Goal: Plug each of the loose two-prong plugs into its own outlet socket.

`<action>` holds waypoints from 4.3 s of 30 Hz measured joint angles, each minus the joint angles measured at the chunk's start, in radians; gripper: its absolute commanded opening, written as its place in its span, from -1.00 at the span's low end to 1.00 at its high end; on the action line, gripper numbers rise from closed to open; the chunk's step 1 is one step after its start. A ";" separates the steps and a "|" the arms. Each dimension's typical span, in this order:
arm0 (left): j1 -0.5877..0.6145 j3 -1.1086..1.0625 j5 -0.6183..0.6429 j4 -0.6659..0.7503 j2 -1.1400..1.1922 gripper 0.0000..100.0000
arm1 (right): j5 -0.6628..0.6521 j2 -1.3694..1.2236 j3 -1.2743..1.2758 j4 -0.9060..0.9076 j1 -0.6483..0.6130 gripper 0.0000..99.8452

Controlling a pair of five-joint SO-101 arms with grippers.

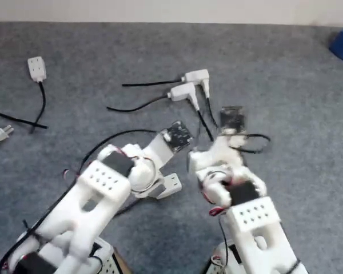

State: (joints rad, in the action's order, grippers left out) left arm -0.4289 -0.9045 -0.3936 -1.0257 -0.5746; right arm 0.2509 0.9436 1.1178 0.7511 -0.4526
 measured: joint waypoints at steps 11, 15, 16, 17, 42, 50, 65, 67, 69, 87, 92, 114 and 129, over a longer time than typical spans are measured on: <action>0.241 -0.106 0.000 -0.055 -0.310 -0.48 | -0.006 0.002 -0.002 -0.002 -0.101 -0.99; 0.319 -0.103 0.038 -0.060 -0.319 -0.48 | -0.006 0.002 -0.005 -0.002 -0.110 -0.99; 0.338 -0.094 0.060 -0.060 -0.319 -0.48 | -0.006 0.002 -0.005 -0.002 -0.120 -0.99; 0.356 -0.083 0.078 -0.060 -0.319 -0.48 | -0.011 0.002 -0.005 -0.002 -0.127 -0.99; 0.221 0.118 0.172 0.216 -0.044 -0.47 | -0.146 0.002 -0.365 0.256 -0.310 -0.99; 0.130 0.157 0.172 0.180 -0.044 -0.47 | -0.144 0.002 -0.330 0.250 -0.331 -0.99; 0.089 0.204 0.172 0.110 -0.043 -0.48 | -0.155 0.000 -0.216 0.173 -0.308 -0.99; 0.086 0.218 0.172 0.089 -0.044 -0.48 | -0.155 0.000 -0.206 0.173 -0.287 -0.99; 0.091 0.221 0.175 0.087 -0.043 -0.48 | -0.155 0.000 -0.204 0.173 -0.262 -0.99; 0.606 -0.109 0.172 0.416 -0.043 -0.48 | -0.100 0.002 -0.230 0.328 -0.097 -0.99; 0.631 -0.117 0.172 0.456 -0.043 -0.48 | -0.100 0.000 -0.230 0.328 -0.143 -0.99; 0.634 -0.117 0.172 0.480 -0.043 -0.48 | 0.018 -0.180 -0.229 0.249 -0.078 -0.99; 0.634 -0.117 0.172 0.480 -0.043 -0.48 | 0.040 -0.181 -0.180 0.224 -0.155 -0.99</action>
State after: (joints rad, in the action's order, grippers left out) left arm 0.2048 -1.0211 -0.2217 -0.5455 -0.6176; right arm 0.2908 0.7626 0.9383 0.9751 -0.6076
